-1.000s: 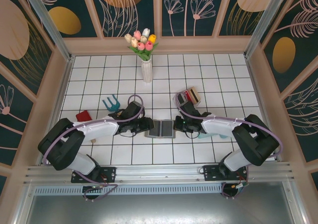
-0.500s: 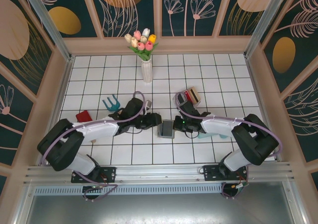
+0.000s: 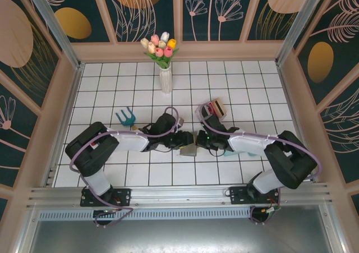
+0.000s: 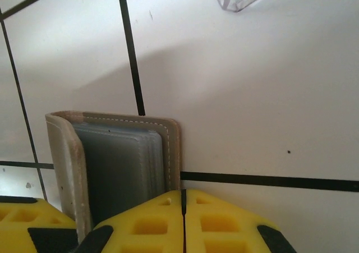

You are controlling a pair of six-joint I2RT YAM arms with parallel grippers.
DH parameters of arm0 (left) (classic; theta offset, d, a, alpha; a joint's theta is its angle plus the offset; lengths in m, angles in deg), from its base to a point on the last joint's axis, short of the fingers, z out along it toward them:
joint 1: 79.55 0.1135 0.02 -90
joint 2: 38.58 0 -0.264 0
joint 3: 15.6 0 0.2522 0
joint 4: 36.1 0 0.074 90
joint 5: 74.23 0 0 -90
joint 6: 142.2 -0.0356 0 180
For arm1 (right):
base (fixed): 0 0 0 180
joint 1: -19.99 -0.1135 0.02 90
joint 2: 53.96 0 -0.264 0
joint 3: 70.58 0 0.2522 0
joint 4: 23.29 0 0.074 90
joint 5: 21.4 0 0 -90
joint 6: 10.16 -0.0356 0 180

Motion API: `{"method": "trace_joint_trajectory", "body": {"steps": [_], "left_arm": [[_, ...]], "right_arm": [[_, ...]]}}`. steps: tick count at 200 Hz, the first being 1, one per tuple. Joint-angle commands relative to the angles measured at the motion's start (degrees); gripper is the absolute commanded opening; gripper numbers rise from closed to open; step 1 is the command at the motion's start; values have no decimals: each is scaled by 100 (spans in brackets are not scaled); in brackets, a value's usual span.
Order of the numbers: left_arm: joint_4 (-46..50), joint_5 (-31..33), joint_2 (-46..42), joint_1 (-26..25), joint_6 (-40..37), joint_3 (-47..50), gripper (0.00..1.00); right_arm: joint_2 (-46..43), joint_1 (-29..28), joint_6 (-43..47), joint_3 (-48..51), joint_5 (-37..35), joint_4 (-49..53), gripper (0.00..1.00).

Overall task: Put the credit cards into the card holder
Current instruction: Close the card holder at the center of the table.

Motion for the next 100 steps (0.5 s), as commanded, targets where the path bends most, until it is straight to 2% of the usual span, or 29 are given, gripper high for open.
{"method": "trace_joint_trajectory", "body": {"steps": [1,20,53,100], "left_arm": [[808,589,-291,-21,-292,-91,44],[1045,875,-394,-18,-356,-85,45],[875,675,-337,-21,-371,-57,45],[958,638,-224,-16,-442,-207,44]], "right_arm": [[-475,-2,-94,-17,-456,484,14],[-717,160,26,16,-355,660,23],[-794,296,185,14,-52,760,28],[-889,293,184,8,-141,1013,29]]}}
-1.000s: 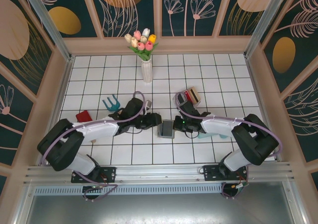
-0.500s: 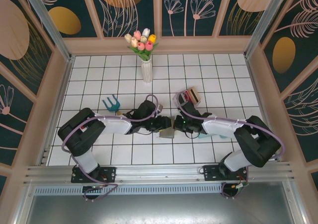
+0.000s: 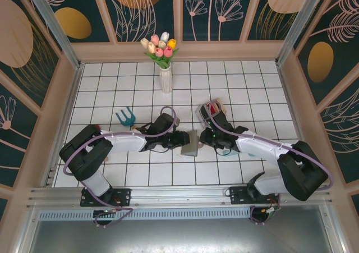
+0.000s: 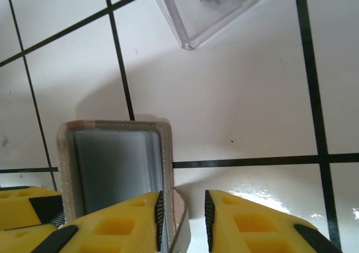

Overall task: Put the credit cards into the card holder
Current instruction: Close the card holder at the center of the table.

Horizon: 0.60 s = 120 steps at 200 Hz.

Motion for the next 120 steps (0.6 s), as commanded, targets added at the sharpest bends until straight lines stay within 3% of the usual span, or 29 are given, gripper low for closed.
{"method": "trace_joint_trajectory", "body": {"steps": [1,120], "left_arm": [[157,19,67,-3,-152,-158,44],[253,-10,126,-10,-189,-219,43]], "right_arm": [[-184,12,106,13,19,322,29],[-337,20,156,185,408,171,21]]}}
